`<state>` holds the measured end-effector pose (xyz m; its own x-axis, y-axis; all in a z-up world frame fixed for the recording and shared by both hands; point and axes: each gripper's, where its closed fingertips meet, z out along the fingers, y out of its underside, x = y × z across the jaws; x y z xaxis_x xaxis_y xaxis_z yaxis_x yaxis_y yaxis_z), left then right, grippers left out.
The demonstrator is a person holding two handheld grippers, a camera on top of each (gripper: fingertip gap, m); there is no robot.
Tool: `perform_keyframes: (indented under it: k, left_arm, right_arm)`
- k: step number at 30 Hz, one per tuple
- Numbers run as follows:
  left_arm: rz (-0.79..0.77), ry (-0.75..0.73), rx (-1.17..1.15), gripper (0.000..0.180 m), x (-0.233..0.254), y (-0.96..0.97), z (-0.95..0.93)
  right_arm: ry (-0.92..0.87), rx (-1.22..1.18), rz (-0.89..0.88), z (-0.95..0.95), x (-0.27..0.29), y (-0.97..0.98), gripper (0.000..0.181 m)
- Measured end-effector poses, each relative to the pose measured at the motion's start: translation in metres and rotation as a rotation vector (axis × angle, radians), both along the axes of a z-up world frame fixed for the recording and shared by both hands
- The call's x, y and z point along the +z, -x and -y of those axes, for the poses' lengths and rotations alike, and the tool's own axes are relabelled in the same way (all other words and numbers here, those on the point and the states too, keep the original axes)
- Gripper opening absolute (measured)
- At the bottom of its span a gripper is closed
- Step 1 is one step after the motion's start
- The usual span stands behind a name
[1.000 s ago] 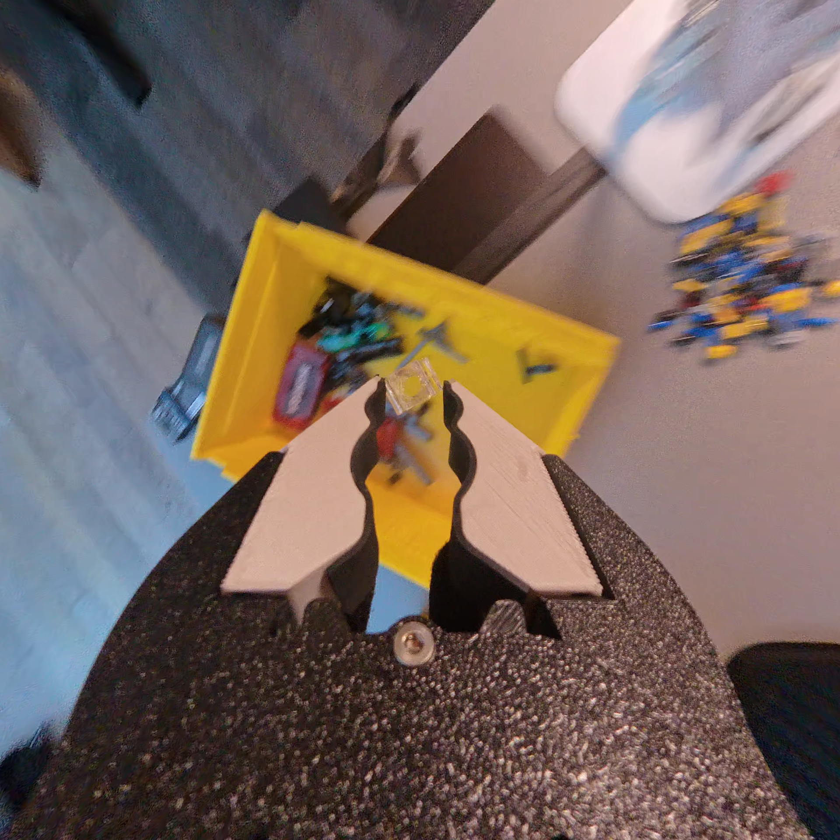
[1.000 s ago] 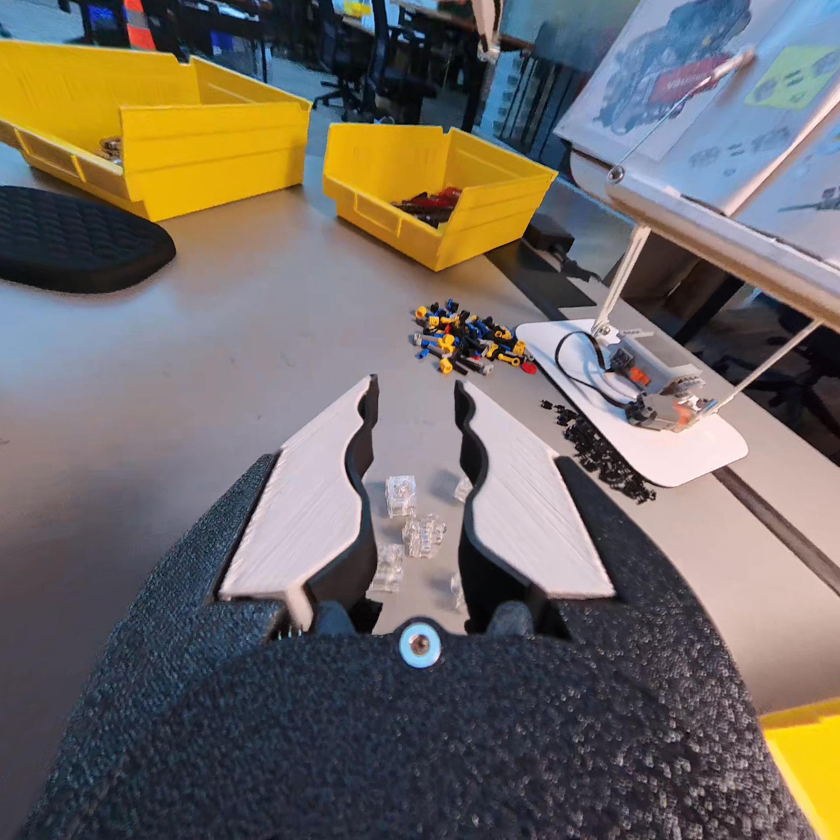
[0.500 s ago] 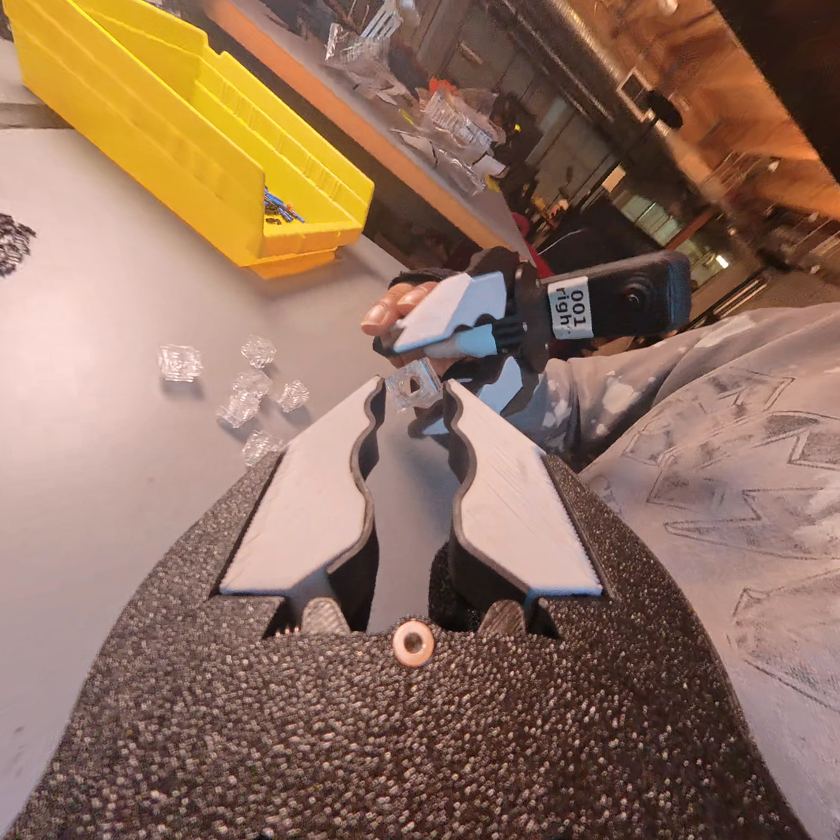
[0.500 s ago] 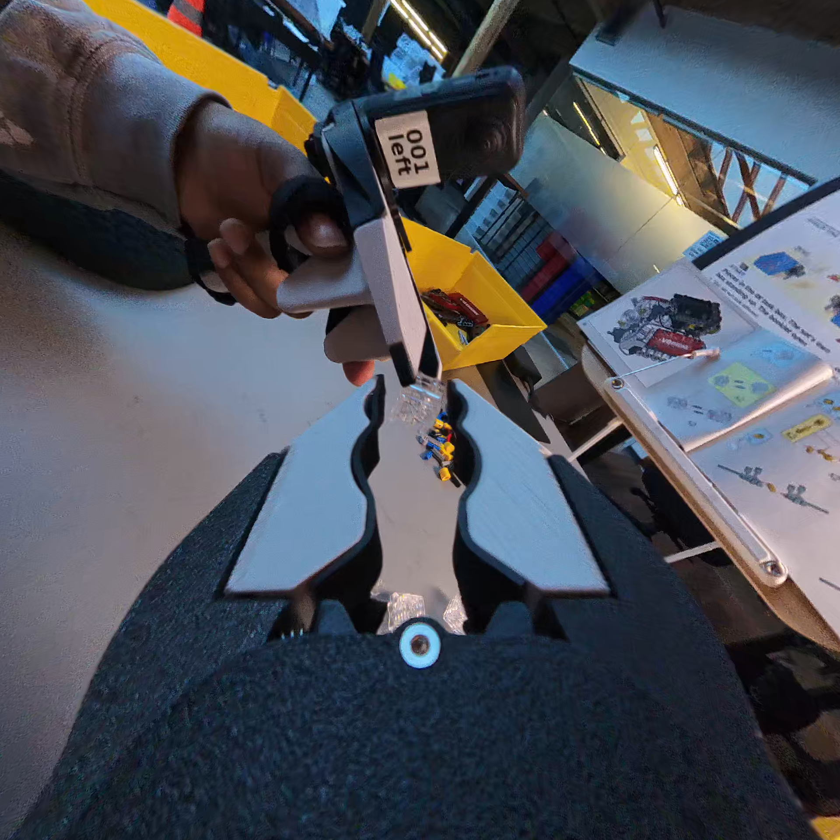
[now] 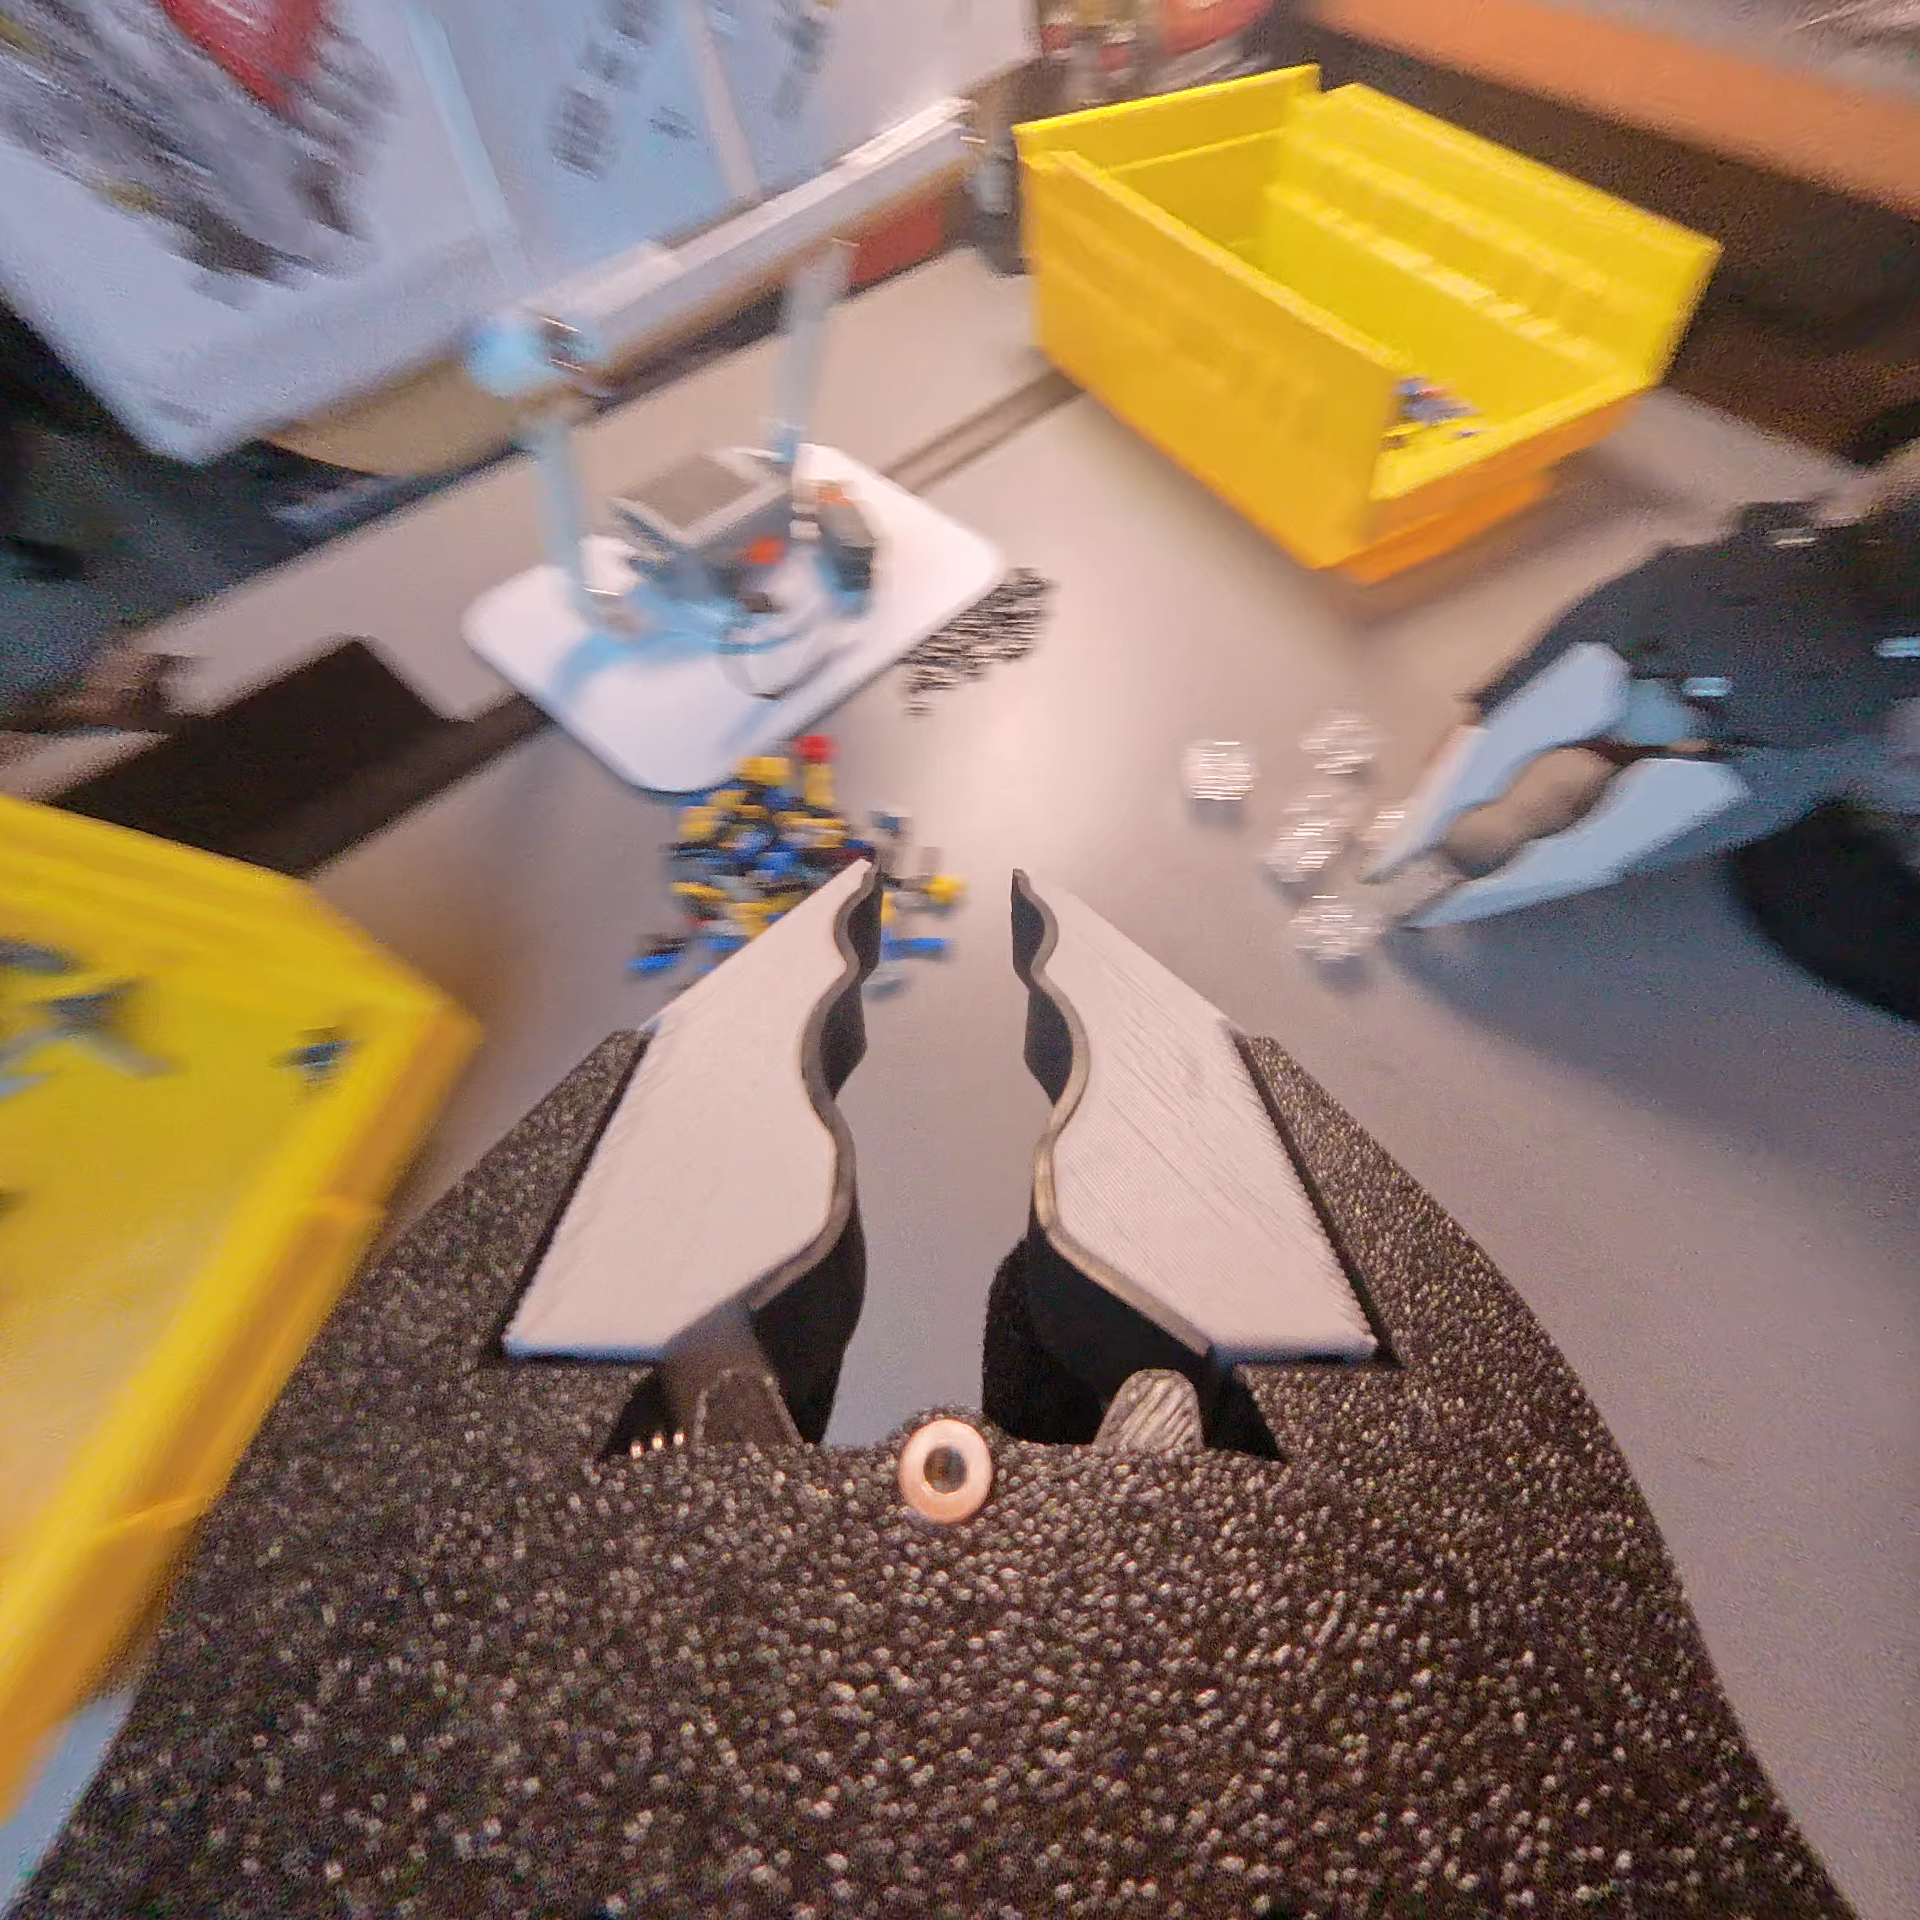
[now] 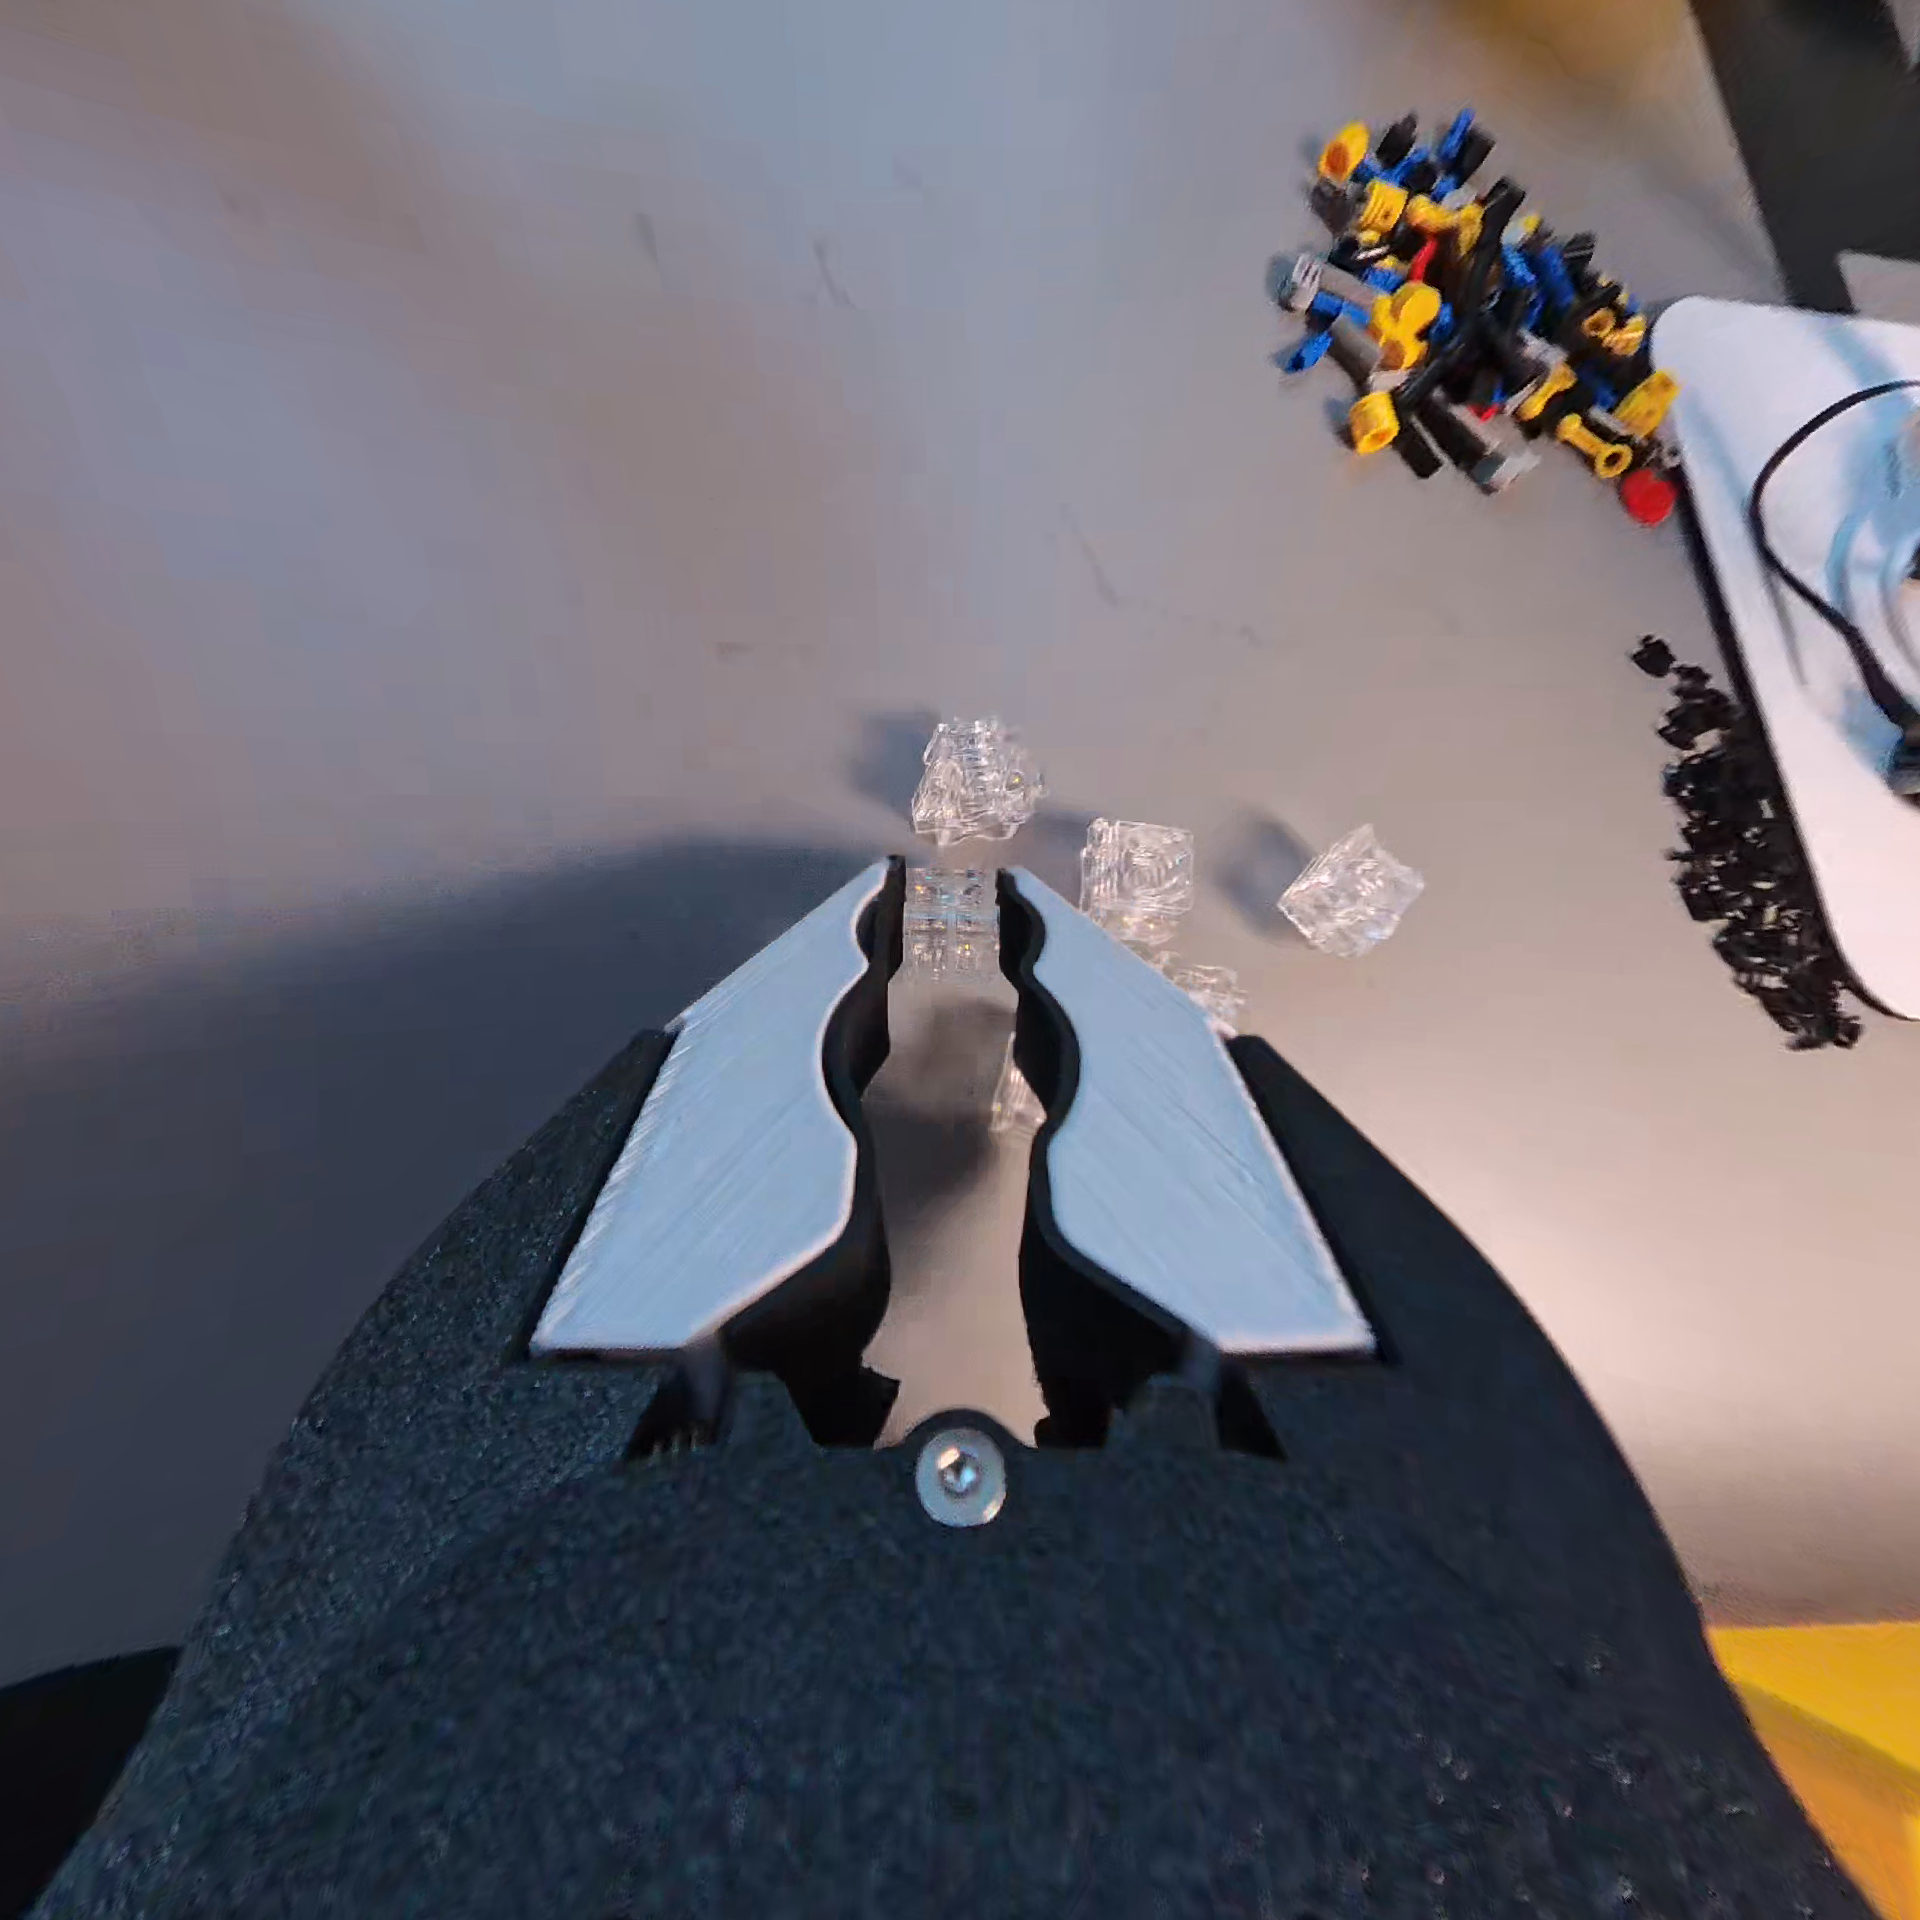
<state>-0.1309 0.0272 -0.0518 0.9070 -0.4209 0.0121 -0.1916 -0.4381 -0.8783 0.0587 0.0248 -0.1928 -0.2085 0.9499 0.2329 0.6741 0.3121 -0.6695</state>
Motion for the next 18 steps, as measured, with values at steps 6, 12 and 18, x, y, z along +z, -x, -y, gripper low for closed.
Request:
perform_keyframes:
  k: [6, 12, 18]
  left_arm:
    - [-0.22, -0.037, 0.345, 0.026, 0.05, 0.15, -0.036]
    - [-0.331, 0.225, 0.535, 0.039, 0.006, 0.305, -0.108]
    - [-0.289, 0.562, 0.591, 0.041, -0.082, 0.368, -0.157]
  right_arm:
    - [0.005, -0.022, -0.027, -0.004, 0.002, 0.003, 0.029]
    - [0.063, -0.07, -0.288, -0.014, 0.042, 0.016, 0.032]
    - [0.093, -0.074, -0.368, -0.016, 0.051, 0.018, 0.031]
